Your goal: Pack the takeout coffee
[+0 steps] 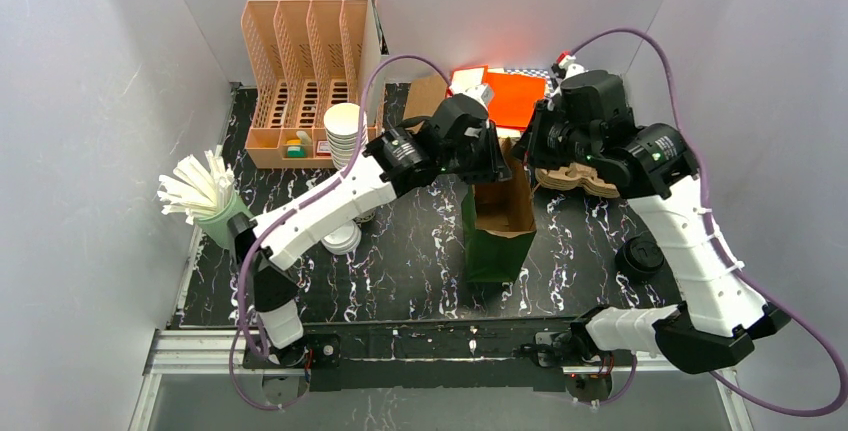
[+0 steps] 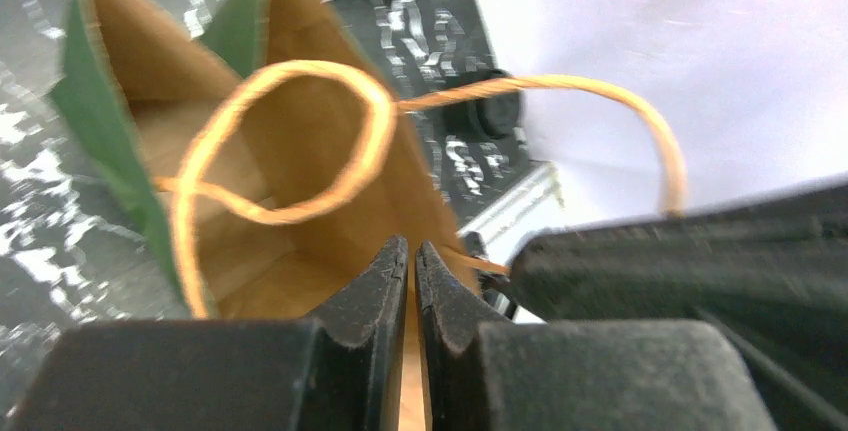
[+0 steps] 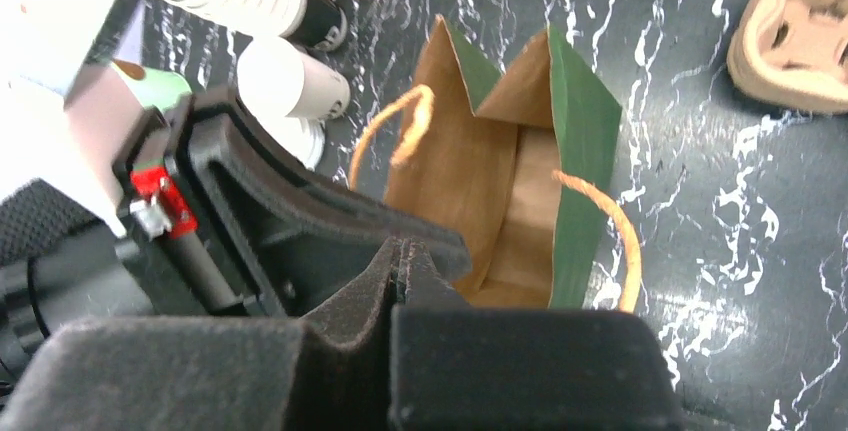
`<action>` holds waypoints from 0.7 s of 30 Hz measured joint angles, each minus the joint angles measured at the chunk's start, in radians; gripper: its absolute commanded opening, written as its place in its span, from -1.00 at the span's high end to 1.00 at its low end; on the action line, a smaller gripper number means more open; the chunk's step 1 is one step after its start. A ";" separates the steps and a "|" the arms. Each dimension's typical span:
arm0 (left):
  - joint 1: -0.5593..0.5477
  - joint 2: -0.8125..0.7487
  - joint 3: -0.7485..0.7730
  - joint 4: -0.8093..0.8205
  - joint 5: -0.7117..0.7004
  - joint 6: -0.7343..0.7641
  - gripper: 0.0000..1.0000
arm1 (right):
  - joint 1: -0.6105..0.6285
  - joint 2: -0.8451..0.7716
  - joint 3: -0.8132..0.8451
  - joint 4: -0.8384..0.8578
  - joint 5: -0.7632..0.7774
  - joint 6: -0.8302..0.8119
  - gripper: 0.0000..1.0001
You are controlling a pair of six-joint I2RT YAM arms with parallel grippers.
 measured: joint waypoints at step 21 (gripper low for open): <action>-0.032 0.062 0.109 -0.269 -0.326 0.041 0.15 | 0.002 0.021 -0.350 0.133 -0.037 0.099 0.97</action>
